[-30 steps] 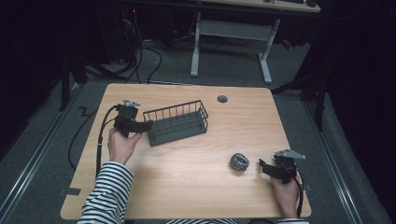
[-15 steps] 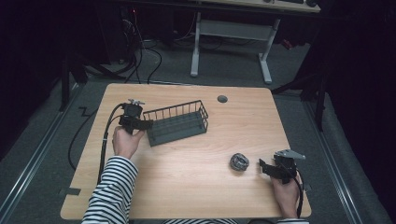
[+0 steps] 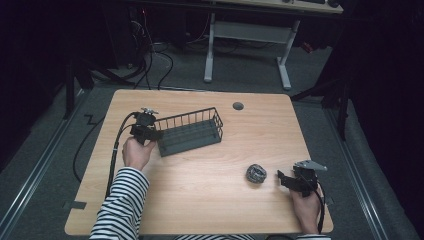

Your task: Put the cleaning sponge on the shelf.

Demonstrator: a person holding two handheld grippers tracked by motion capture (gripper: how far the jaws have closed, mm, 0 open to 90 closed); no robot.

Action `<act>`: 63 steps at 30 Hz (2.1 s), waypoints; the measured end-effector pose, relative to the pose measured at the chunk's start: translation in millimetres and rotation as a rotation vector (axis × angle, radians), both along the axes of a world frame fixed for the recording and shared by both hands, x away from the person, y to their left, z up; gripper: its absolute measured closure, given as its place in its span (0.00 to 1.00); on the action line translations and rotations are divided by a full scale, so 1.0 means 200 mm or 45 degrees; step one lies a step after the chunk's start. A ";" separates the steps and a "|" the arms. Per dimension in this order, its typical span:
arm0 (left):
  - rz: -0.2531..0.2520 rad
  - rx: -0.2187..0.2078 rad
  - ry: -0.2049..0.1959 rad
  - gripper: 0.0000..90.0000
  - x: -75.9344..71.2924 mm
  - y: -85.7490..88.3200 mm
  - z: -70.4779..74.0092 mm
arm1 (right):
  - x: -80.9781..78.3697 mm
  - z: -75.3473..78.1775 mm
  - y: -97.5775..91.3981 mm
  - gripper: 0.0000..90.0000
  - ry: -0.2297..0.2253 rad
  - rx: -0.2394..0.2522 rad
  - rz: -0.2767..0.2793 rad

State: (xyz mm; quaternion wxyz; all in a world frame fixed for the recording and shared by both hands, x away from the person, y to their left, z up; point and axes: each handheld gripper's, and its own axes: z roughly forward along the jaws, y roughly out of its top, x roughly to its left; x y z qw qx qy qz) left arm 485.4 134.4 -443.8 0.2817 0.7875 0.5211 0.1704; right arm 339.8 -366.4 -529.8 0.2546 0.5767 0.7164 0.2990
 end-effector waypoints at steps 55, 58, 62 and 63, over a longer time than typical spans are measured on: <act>-0.204 -0.071 -0.022 0.70 -0.37 -0.12 -0.02 | 0.00 0.00 0.00 0.35 0.000 0.001 0.002; -0.212 -0.072 -0.030 0.70 -0.37 -0.12 -0.02 | 0.00 0.00 0.00 0.35 0.000 0.001 0.002; -0.202 -0.072 -0.021 0.69 -0.37 -0.12 -0.02 | 0.00 0.00 0.00 0.35 0.000 0.000 0.002; -0.202 -0.072 -0.021 0.66 -0.37 -0.12 -0.02 | 0.00 0.00 0.00 0.35 0.000 0.000 0.002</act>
